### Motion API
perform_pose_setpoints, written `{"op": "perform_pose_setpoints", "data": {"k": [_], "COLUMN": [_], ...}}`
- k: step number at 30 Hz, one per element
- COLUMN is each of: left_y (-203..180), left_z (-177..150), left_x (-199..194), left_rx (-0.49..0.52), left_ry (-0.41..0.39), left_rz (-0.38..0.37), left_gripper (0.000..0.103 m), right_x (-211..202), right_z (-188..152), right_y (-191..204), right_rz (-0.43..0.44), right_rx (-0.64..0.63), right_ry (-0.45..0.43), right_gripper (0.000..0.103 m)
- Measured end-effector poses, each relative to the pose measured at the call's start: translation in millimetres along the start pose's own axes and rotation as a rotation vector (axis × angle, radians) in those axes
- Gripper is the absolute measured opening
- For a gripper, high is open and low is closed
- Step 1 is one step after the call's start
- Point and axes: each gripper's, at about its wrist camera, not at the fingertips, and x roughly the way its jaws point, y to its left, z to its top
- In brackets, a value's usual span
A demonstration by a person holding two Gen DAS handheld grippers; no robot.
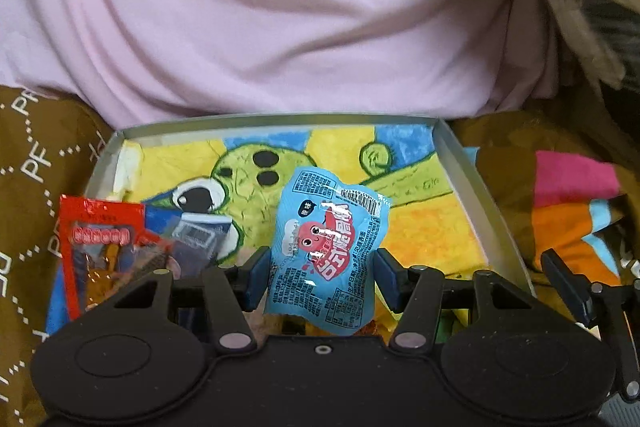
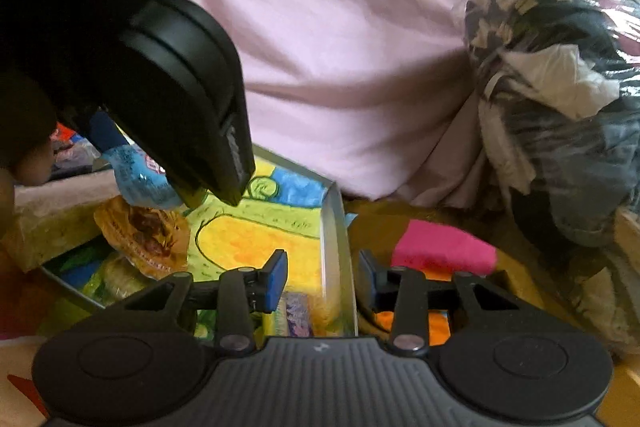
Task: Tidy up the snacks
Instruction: 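Open both tools to release the snacks and lift away from the tray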
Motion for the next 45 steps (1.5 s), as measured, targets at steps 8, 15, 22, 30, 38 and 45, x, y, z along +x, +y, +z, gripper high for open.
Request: {"op": "perform_pose_setpoints", "data": {"k": [8,15,22,30,38,45], "left_y": [0,1,5,12,18,18], "left_z": [-6,-4,-3,1,2,-3], "left_x": [7,5,-5,-36,-71,-98], "left_rx": [0.005,-0.005,-0.04,-0.059,-0.055,-0.024], "left_ry": [0.024,0.027,0.007,-0.063,-0.126,-0.142], "left_rz": [0.005,0.003,0.01,0.031,0.061,0.087], "left_gripper": [0.06,0.068,0.084,0.102,0.102,0.102], "right_x": [5,6,2,-11,-36,-54], "right_z": [-4,-4,-3,1,7,7], "right_y": [6,8,4,-8,-30,-46], "right_rz": [0.027,0.023,0.004,-0.012,-0.024,-0.05], "right_rx": [-0.006,-0.012,0.008,0.064,0.177,0.224], "right_ry": [0.024,0.02,-0.001,-0.043,-0.099,-0.132], "right_gripper": [0.052,0.063,0.08,0.09,0.1,0.102]}}
